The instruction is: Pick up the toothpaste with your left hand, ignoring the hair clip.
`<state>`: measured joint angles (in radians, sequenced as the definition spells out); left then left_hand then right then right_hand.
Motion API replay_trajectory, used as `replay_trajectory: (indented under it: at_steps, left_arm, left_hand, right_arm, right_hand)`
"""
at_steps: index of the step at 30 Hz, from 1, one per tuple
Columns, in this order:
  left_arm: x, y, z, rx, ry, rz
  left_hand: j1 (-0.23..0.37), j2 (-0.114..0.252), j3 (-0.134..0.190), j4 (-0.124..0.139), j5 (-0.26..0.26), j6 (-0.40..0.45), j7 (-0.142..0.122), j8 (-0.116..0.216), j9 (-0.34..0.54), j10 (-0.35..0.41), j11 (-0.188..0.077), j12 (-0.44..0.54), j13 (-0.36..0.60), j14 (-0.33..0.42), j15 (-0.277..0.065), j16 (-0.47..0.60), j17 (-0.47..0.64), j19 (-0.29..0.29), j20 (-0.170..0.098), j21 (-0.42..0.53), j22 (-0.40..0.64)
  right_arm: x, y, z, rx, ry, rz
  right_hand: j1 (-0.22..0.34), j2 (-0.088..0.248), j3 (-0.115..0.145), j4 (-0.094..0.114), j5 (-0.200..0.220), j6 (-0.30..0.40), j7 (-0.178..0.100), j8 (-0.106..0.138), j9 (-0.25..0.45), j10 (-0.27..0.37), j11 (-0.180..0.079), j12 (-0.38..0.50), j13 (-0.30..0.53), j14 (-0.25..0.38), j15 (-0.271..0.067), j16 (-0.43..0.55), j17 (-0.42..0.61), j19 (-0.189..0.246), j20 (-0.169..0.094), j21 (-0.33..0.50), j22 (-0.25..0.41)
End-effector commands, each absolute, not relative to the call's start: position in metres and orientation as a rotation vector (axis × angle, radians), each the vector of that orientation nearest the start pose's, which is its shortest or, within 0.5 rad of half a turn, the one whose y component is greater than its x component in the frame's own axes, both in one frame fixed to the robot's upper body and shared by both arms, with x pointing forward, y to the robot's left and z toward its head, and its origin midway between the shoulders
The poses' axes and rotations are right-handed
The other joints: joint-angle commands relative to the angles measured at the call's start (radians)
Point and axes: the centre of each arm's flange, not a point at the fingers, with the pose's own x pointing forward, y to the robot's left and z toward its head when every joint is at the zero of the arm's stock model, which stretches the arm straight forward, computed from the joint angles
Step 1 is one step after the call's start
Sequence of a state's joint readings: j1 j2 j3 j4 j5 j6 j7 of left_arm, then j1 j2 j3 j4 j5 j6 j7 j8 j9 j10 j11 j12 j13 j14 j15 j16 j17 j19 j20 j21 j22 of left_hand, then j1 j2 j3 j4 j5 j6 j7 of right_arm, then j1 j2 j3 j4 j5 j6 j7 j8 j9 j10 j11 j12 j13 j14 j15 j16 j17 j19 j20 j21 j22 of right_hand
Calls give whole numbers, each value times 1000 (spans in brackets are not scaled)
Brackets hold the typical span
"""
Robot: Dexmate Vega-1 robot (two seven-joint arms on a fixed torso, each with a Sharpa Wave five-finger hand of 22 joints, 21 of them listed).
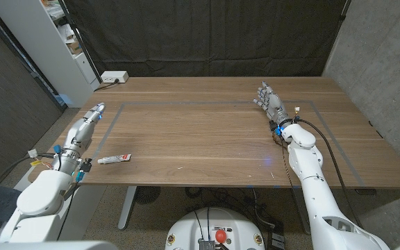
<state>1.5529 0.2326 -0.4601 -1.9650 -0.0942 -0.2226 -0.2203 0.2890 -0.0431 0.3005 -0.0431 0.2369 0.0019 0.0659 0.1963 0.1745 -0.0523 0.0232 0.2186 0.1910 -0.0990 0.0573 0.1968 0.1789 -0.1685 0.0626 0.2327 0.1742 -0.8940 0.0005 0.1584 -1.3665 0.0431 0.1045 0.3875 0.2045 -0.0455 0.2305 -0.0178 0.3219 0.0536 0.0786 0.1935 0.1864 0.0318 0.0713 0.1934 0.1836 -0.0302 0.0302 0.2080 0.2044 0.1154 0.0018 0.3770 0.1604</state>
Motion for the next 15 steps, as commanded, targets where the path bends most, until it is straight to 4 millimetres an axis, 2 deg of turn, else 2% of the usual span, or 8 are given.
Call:
replay_trajectory:
  at_steps: [1,15]
  left_arm:
    - [429,442,-87,405,-659,187]
    - [422,447,-92,439,-660,223]
  left_hand:
    - [17,0,1,-9,-1,11,2,4,4,7,-2,4,1,4,-2,0,2,-42,7,-2,4]
    - [46,7,11,-28,1,22,-1,7,4,20,-4,6,1,14,-7,1,2,-36,15,-7,4]
  right_arm:
    - [651,-261,-23,-10,-588,231]
    - [655,-256,-20,-17,-588,228]
  right_hand:
    - [4,4,-2,-2,4,2,-1,2,1,-1,1,0,3,6,4,5,3,10,1,-2,6]
    - [3,5,-4,-2,5,3,-1,2,1,0,2,1,3,7,2,5,3,13,1,-10,6]
